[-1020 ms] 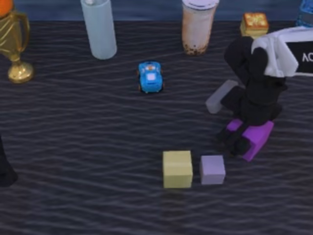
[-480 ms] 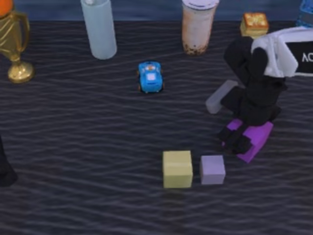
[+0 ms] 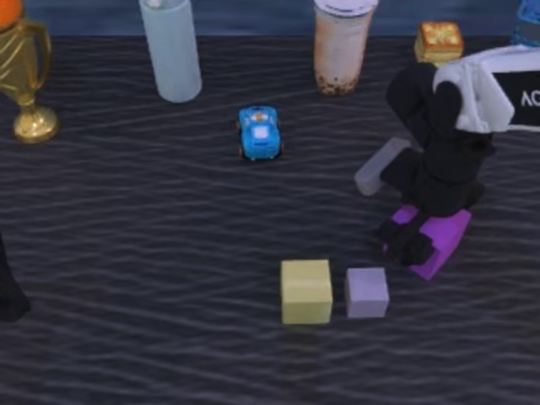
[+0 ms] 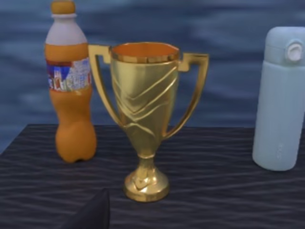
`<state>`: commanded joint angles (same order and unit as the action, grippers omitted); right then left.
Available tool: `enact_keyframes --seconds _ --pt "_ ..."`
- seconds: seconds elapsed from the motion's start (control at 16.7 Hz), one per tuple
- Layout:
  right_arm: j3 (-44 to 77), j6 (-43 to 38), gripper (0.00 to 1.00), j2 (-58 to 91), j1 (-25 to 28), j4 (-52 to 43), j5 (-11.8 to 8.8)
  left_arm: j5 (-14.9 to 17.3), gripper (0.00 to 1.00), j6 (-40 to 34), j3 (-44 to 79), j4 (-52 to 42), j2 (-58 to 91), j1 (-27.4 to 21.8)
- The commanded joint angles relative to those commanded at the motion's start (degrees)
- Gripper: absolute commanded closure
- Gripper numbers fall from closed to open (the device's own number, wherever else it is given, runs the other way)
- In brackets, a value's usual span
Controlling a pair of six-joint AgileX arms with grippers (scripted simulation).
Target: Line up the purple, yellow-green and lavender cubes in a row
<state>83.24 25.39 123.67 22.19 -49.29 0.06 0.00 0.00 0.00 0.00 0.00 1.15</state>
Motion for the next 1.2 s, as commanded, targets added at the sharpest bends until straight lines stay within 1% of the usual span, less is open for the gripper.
enact_keyframes --seconds 0.12,0.42,0.84,1.02,1.2 --pt "1.6 0.0 1.0 -0.7 0.1 -2.2 0.0 0.0 0.0 0.0 0.0 0.0 0.0 0.0" --pt "7.4 0.1 1.0 -4.4 0.4 -12.3 0.0 0.0 0.0 0.0 0.0 0.0 0.0 0.0" --pt "9.0 0.2 1.0 -4.4 0.8 -14.0 -0.1 0.0 0.0 0.0 0.0 0.0 0.0 0.0" --pt "14.8 1.5 1.0 -0.4 4.7 -17.3 0.0 0.0 0.0 0.0 0.0 0.0 0.0 0.0" --pt "25.9 3.4 1.0 5.7 10.8 -22.5 0.0 0.0 0.0 0.0 0.0 0.0 0.0 0.0"
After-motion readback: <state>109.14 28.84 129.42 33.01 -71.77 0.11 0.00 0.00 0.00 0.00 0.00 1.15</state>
